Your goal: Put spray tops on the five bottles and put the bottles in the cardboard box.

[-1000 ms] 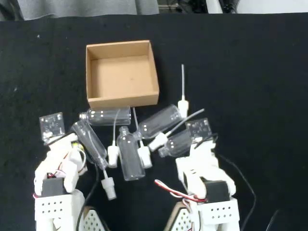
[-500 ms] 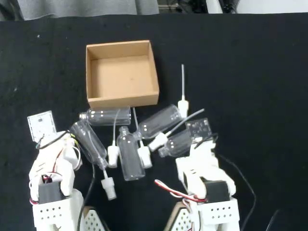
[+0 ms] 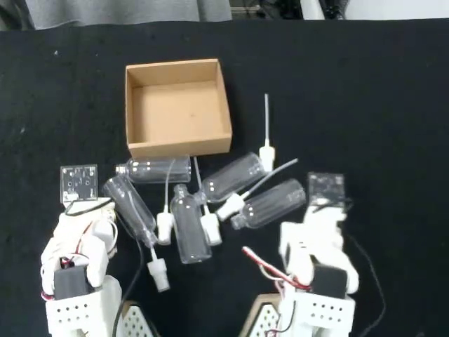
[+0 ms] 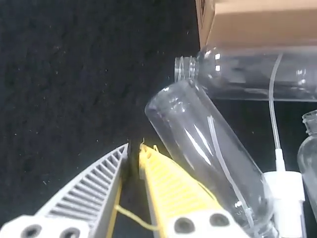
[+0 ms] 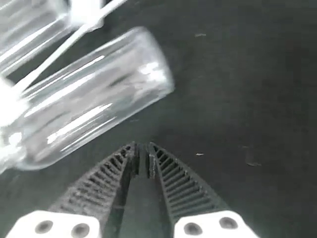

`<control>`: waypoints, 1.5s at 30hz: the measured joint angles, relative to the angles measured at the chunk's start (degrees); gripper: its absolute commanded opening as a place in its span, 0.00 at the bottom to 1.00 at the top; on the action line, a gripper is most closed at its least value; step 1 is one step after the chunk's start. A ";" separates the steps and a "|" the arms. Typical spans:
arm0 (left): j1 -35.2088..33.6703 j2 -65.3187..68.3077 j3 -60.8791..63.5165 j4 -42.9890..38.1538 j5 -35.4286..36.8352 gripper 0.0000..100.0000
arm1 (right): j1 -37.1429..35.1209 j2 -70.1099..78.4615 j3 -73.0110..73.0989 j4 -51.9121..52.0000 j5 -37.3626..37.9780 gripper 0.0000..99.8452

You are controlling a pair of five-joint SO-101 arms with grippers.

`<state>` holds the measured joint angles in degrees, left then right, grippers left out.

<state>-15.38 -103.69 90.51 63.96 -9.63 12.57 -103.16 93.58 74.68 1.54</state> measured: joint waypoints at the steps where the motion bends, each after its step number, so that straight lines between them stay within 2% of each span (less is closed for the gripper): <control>1: 0.00 0.00 0.00 0.00 0.00 0.03 | 1.49 0.00 -0.53 0.00 0.00 0.02; 5: 0.00 0.00 0.00 0.00 0.00 0.03 | 2.90 0.00 -2.02 -0.09 0.00 0.02; 10: 0.00 0.00 0.00 0.00 0.00 0.03 | 2.90 0.00 -2.11 -5.80 1.14 0.02; 14: 0.00 0.00 0.00 0.00 -0.18 0.03 | 2.90 0.00 -2.11 -8.70 9.93 0.03; 18: 0.00 0.00 0.00 0.00 -0.18 0.03 | 2.90 0.00 -3.43 -10.11 17.49 0.08; 25: 0.00 0.00 0.00 0.00 -0.18 0.03 | 2.20 0.00 -14.24 -5.36 25.05 0.08; 35: 0.00 0.00 0.00 0.00 -0.18 0.03 | -2.29 0.26 -26.64 -1.14 28.75 0.09; 45: 0.00 0.00 0.00 0.00 -0.18 0.03 | -2.64 22.42 -44.66 3.34 29.63 0.23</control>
<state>-15.38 -103.69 90.51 63.96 -9.80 9.93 -80.75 48.92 78.02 31.16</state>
